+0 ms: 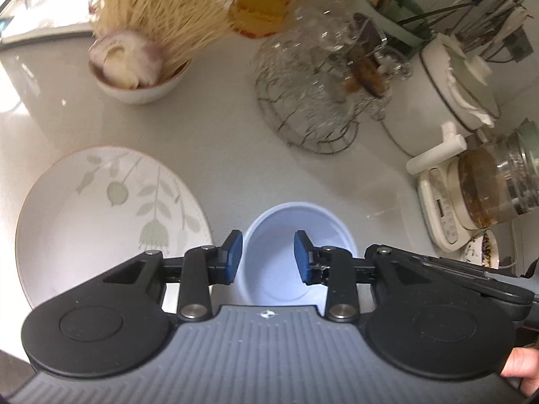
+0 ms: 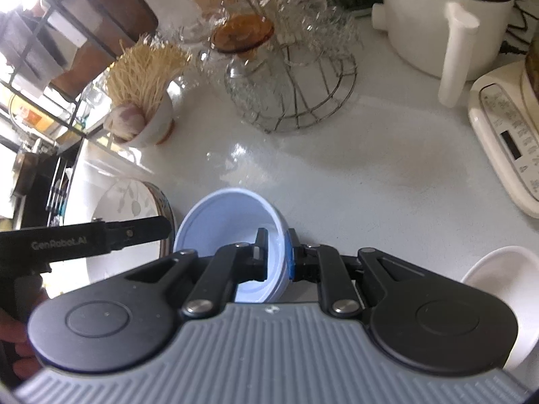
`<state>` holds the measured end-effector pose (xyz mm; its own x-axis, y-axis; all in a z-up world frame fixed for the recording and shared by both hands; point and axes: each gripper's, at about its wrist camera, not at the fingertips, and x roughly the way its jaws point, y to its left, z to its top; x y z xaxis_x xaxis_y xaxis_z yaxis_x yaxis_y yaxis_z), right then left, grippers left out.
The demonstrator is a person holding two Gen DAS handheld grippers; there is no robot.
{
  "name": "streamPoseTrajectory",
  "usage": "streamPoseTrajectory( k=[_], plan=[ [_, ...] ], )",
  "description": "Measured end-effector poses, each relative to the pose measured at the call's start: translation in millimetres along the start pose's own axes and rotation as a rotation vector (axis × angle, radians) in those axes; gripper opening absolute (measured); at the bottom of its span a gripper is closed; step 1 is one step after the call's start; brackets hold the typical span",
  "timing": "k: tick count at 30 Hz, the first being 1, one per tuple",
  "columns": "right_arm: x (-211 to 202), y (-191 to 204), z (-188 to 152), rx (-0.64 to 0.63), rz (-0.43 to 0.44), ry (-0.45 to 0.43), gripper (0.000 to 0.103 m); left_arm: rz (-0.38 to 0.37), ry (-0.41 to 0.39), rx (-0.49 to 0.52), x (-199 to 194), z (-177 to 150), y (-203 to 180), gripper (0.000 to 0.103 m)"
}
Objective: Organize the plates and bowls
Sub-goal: 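Open both grippers and release the stacked blue bowl, then move both open grippers to the rim of a white ceramic bowl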
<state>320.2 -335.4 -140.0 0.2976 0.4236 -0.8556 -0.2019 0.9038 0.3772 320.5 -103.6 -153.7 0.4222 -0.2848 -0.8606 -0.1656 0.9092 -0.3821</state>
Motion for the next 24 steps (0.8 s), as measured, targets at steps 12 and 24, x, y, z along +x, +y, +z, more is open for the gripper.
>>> streamPoseTrajectory(
  k=[12,24],
  plan=[
    [-38.8,-0.3,0.8,0.053,0.008,-0.144,0.056,-0.076,-0.088,0.130,-36.7,17.4,-40.9,0.039],
    [-91.5,-3.6,3.4,0.074,-0.172,-0.373,0.056,-0.157,-0.134,0.270,-48.8,34.9,-71.7,0.048]
  ],
)
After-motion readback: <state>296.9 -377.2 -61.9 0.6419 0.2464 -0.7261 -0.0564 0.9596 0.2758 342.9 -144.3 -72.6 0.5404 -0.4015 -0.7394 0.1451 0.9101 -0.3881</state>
